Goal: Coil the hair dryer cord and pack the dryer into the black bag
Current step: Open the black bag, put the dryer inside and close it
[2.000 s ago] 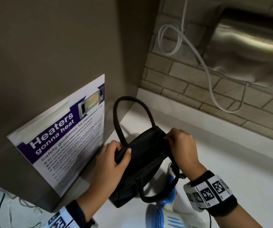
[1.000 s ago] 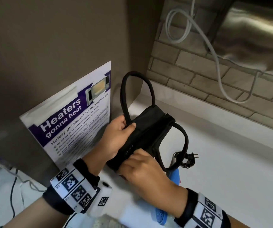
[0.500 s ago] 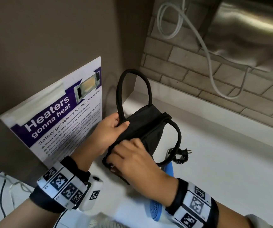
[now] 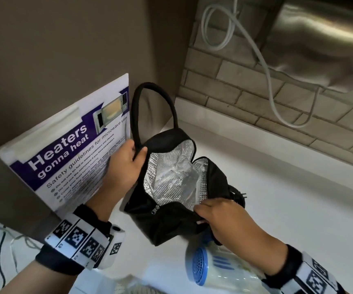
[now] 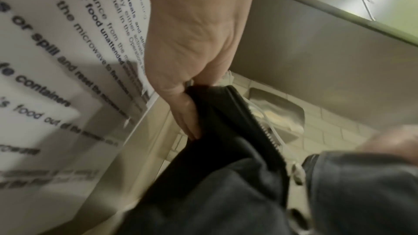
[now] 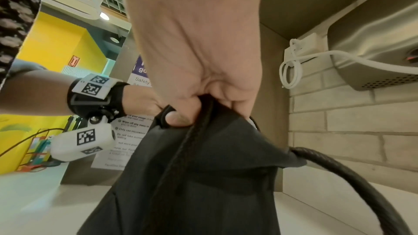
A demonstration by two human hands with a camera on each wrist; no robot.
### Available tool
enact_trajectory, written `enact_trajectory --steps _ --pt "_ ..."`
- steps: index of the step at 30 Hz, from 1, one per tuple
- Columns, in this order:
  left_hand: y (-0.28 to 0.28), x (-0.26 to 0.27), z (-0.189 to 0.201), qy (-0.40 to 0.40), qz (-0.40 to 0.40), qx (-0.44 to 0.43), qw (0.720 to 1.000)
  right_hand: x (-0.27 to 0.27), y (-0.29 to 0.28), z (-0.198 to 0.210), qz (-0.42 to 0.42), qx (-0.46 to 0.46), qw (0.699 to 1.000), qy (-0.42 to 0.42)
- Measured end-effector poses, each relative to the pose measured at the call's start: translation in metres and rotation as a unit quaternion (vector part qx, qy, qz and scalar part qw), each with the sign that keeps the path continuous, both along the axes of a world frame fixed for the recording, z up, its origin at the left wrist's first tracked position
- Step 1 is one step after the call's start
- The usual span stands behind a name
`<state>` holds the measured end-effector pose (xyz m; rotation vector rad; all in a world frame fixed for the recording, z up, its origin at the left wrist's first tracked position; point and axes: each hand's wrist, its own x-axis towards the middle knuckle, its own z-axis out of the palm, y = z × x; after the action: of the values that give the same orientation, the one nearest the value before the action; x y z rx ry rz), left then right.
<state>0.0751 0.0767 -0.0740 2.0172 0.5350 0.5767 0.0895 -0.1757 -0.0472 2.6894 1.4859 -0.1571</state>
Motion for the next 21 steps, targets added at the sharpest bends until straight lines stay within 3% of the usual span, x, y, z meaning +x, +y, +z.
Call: enact_trajectory --steps 5,8,9,13,17,21 --pt "-0.008 -0.002 -0.005 -0.001 -0.007 0.072 0.997 0.0 -0.002 0.008 0.044 0.06 0.997 0.004" --pt "-0.014 -0.002 0.003 0.013 -0.039 0.094 0.995 0.007 0.003 0.024 0.041 0.037 0.988 0.144" --pt "-0.015 -0.003 0.005 0.014 -0.044 0.087 0.995 0.014 0.002 0.027 0.052 0.008 0.988 0.145" --pt "-0.015 -0.003 0.009 0.046 -0.079 0.019 0.996 0.043 0.007 0.033 0.085 -0.049 0.995 0.014" --pt "-0.018 -0.002 0.013 0.068 -0.099 0.09 0.989 0.053 0.025 0.033 0.099 -0.073 0.992 -0.035" --pt "-0.002 0.001 0.013 0.041 -0.018 0.118 0.992 0.059 0.023 0.025 0.055 -0.073 0.996 -0.001"
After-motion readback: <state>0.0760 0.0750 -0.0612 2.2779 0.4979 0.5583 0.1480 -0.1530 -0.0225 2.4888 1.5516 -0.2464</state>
